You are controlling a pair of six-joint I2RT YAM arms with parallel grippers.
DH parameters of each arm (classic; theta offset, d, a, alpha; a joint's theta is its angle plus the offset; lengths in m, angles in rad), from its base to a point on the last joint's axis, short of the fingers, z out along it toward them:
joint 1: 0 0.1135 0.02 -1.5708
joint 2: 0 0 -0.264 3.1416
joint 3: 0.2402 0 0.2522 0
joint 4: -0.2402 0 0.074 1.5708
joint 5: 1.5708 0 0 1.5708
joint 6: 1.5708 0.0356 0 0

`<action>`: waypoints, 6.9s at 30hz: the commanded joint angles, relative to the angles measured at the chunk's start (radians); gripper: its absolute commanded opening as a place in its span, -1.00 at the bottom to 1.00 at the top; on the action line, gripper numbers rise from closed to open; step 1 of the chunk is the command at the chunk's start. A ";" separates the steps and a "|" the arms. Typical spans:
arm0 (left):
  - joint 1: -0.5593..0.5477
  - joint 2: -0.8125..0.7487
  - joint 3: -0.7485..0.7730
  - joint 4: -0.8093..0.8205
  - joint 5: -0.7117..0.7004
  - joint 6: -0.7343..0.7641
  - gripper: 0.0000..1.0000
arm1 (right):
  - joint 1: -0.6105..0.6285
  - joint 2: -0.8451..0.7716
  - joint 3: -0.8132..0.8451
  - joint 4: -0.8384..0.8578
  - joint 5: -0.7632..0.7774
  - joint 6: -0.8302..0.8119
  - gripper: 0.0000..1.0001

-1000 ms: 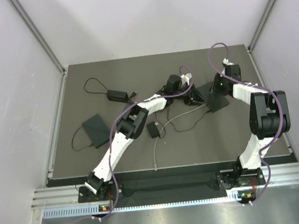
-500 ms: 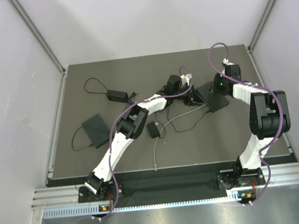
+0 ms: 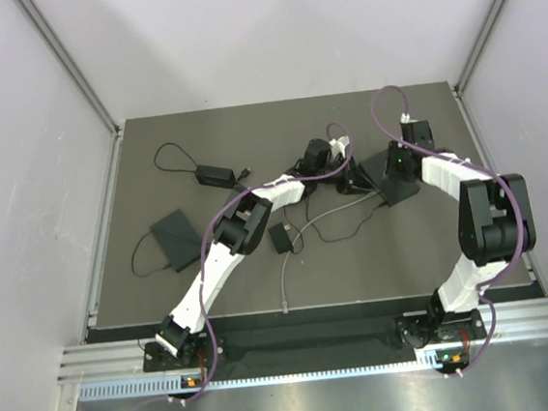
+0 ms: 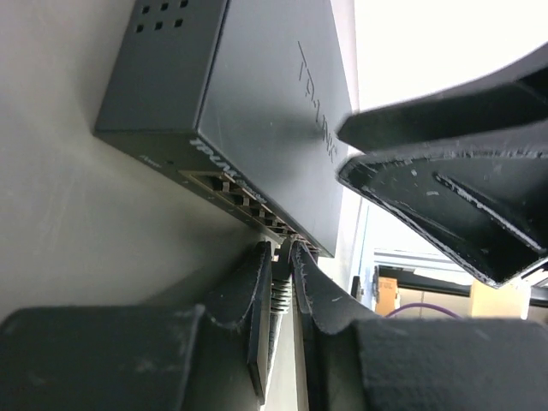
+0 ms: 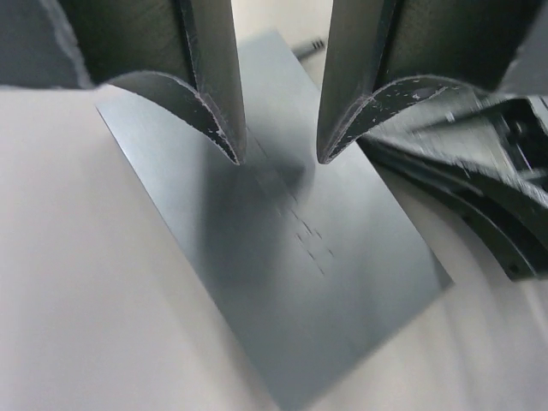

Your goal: Pull the plug from the switch port

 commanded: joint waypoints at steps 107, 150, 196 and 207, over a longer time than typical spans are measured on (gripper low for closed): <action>0.006 -0.739 -0.591 -0.120 -0.316 0.088 -1.00 | 0.461 -0.455 -0.525 0.705 -0.205 0.491 0.09; 0.235 -1.111 -0.786 -0.298 -0.380 0.332 0.13 | 0.412 -0.856 -0.004 -0.387 0.763 0.013 -1.00; 0.107 -0.722 -0.663 -0.078 -0.221 0.309 0.08 | -0.085 0.607 0.957 -0.136 0.645 -0.349 0.21; 0.095 -0.713 -0.617 -0.084 -0.201 0.439 0.09 | -0.087 0.173 0.635 -0.219 0.205 -0.048 0.47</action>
